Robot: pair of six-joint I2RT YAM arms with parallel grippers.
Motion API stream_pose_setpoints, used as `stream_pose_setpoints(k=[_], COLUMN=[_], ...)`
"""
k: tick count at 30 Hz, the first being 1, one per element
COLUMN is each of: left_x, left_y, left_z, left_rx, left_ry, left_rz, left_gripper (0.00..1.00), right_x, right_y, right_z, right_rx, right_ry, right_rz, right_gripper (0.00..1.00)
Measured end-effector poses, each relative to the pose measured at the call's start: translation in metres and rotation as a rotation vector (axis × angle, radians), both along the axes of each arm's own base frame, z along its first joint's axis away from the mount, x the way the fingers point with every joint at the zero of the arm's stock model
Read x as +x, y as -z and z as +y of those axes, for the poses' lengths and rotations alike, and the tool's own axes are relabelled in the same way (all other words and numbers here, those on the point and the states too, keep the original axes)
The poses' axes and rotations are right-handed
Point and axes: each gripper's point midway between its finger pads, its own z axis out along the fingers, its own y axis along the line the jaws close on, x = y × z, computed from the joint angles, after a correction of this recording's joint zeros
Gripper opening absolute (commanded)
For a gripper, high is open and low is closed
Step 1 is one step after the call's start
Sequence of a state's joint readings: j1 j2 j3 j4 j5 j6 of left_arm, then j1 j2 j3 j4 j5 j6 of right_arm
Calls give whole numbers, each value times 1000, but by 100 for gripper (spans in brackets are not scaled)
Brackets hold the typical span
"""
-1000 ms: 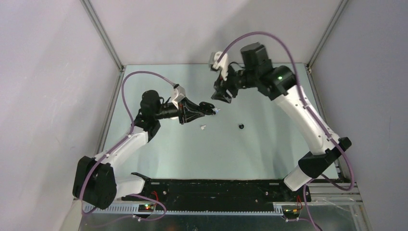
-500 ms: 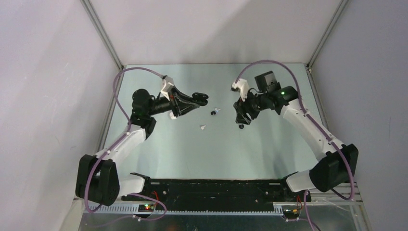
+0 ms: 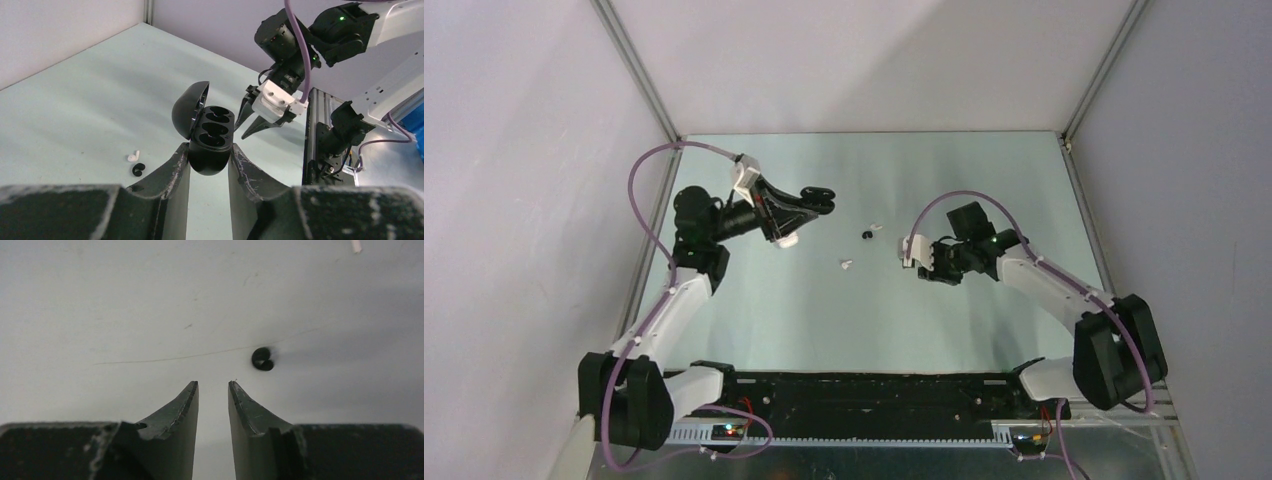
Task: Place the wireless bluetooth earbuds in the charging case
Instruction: Pick up the right earbud from the center of the board.
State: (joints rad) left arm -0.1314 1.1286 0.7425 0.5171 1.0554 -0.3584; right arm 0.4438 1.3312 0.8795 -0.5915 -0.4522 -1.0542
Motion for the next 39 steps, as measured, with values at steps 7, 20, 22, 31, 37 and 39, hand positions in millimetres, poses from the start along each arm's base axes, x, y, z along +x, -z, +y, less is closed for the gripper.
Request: stream_pose_setpoints(k=[7, 20, 22, 31, 37, 39], left_x=[4, 7, 9, 15, 21, 22], left_y=[10, 24, 27, 35, 40, 41], left_z=[7, 10, 12, 17, 19, 20], left_rx=[4, 15, 18, 25, 26, 26], left_ry=[-26, -39, -46, -77, -89, -92], left_rz=[33, 110, 118, 153, 171, 176], left_gripper=[0, 0, 0, 0, 0, 0], right_x=[28, 50, 55, 74, 78, 80], right_y=[26, 56, 58, 63, 65, 63], right_z=[8, 8, 8, -4, -7, -6], right_rx=[-53, -106, -110, -132, -140, -137], right_ry=[-119, -177, -180, -174, -174, -175], right_rz=[-88, -85, -86, -95, -87, -91], right_gripper=[32, 32, 33, 32, 31, 31])
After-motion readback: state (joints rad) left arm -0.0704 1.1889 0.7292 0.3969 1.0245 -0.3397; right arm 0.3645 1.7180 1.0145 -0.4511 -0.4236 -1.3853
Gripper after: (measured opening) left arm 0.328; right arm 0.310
